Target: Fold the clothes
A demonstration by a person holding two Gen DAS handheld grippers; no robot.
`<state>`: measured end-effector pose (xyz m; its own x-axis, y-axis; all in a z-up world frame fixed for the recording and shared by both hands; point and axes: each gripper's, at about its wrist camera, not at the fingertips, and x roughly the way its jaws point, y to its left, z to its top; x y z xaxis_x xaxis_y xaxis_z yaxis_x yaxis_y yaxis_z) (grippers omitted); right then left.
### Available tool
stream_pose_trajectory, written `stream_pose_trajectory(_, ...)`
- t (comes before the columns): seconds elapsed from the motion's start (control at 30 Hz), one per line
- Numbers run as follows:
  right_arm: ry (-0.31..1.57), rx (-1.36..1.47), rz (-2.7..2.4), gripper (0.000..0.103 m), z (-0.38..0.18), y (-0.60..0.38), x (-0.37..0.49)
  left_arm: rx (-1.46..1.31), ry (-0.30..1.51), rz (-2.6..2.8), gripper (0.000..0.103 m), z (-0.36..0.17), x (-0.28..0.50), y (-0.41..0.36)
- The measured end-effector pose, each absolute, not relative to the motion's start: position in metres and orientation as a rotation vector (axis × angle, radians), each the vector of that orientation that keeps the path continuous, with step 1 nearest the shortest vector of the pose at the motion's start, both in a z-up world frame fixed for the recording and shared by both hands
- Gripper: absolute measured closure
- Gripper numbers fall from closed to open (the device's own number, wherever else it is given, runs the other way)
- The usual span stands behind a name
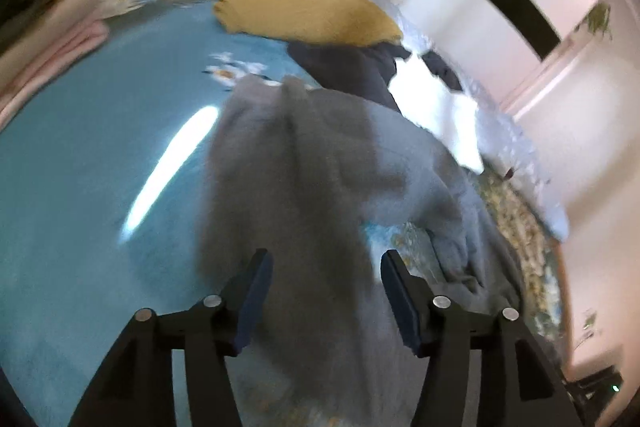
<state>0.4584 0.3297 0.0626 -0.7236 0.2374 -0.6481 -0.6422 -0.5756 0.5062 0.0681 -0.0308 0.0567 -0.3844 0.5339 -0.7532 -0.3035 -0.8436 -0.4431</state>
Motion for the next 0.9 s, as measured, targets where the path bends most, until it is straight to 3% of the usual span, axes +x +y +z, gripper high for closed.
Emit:
stream_pose_trajectory(0.23, 1.106, -0.742, 2.261, 0.088, 0.045, 0.343, 0.476, -1.468, -0.034, 2.319, 0.042, 0.017, 0.045, 0.034)
stream_pose_trajectory(0.33, 1.113, -0.764, 2.255, 0.088, 0.039, 0.344, 0.479, -1.491, -0.043, 2.375, 0.046, 0.005, 0.044, 0.025)
stream_pose_trajectory(0.37, 1.114, -0.769, 2.254, 0.088, 0.037, 0.344, 0.479, -1.481, -0.06, 2.385, 0.064, 0.003, 0.045, 0.02)
stream_pose_trajectory(0.4, 1.117, -0.773, 2.252, 0.088, 0.035, 0.345, 0.479, -1.481, -0.059, 2.399, 0.088, 0.002, 0.047, 0.014)
stream_pose_trajectory(0.43, 1.122, -0.777, 2.247, 0.088, 0.034, 0.346, 0.478, -1.482, -0.056, 2.414, 0.096, 0.001, 0.048, 0.007)
stream_pose_trajectory(0.7, 1.14, -0.795, 2.23, 0.087, 0.026, 0.342, 0.469, -1.25, -0.645, 2.482, 0.098, 0.032, 0.091, -0.146)
stream_pose_trajectory(0.9, 1.259, -0.819, 2.204, 0.086, 0.012, 0.335, 0.459, -1.402, -0.919, 2.414, 0.098, -0.022, 0.135, -0.226)
